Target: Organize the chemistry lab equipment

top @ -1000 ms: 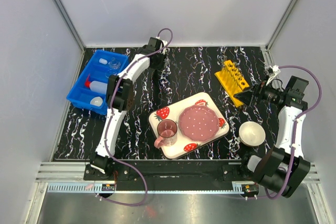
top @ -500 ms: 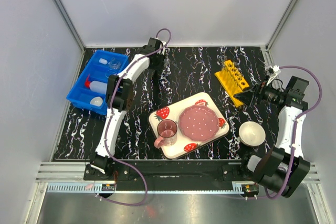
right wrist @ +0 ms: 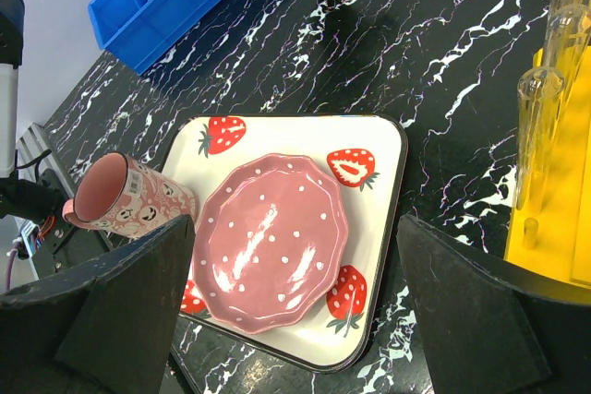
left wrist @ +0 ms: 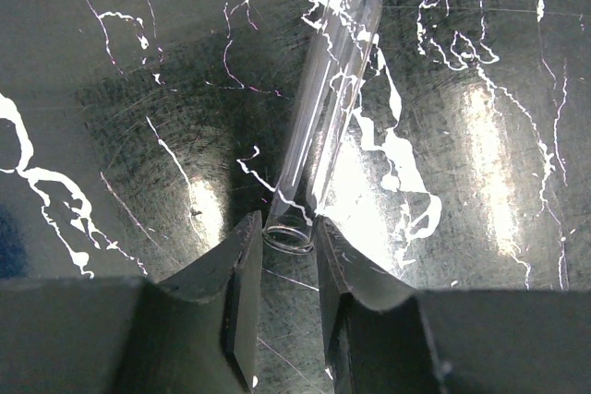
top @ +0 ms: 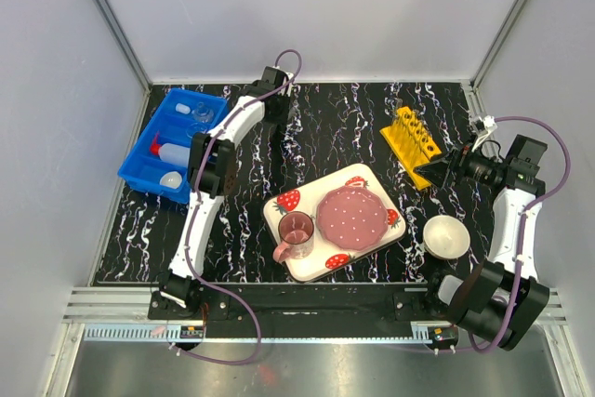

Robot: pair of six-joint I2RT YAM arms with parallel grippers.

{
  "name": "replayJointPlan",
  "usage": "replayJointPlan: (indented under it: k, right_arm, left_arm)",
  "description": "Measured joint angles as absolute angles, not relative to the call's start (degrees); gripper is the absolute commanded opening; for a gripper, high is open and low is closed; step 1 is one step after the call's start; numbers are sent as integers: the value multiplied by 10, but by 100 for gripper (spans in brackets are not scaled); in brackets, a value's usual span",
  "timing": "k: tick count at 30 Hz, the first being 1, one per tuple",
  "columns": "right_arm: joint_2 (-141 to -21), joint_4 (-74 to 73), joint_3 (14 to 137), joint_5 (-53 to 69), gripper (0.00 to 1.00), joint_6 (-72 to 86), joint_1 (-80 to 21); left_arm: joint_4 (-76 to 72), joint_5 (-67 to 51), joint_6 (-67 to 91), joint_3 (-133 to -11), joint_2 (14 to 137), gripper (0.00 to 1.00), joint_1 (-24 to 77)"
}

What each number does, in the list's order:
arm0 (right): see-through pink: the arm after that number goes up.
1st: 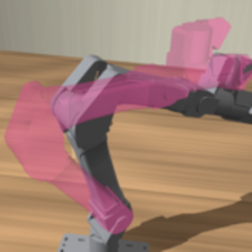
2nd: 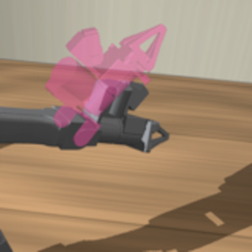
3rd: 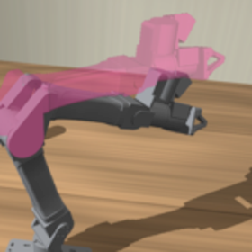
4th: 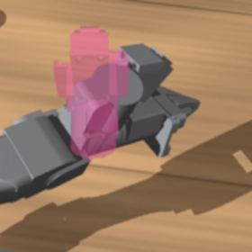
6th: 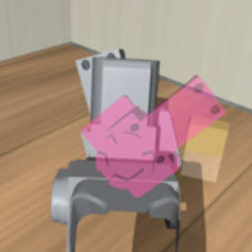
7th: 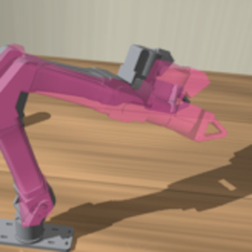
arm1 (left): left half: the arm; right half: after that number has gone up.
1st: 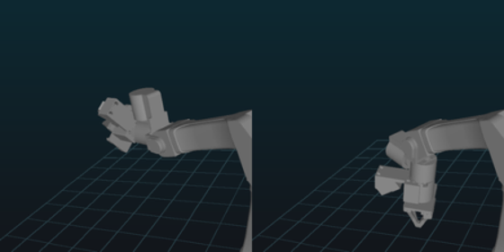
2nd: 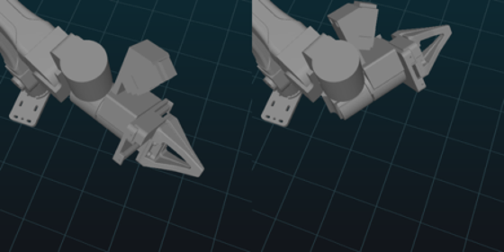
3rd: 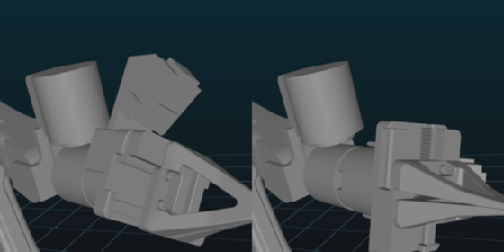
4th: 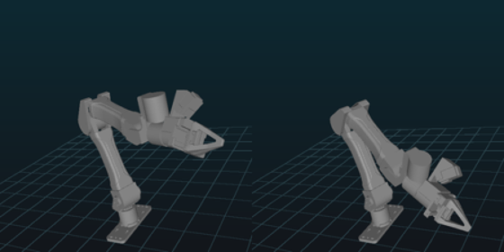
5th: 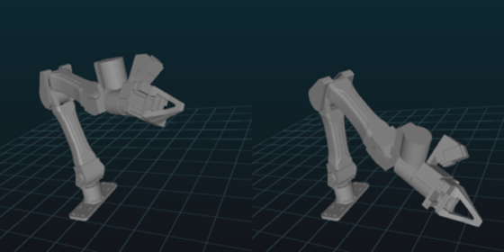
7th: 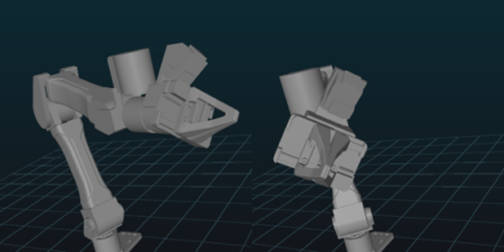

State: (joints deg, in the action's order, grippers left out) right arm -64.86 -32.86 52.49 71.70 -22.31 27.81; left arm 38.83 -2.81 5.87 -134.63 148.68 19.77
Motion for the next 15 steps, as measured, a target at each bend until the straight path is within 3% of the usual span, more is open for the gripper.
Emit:
replayJointPlan:
  k: [6, 15]
  right_arm:
    - [-647, -329, 525, 717, 96, -228, 278]
    - [-630, -364, 525, 726, 100, -258, 279]
  left_arm:
    - [362, -31, 57, -1312, 1471, 19, 198]
    - [307, -88, 84, -1094, 1342, 18, 185]
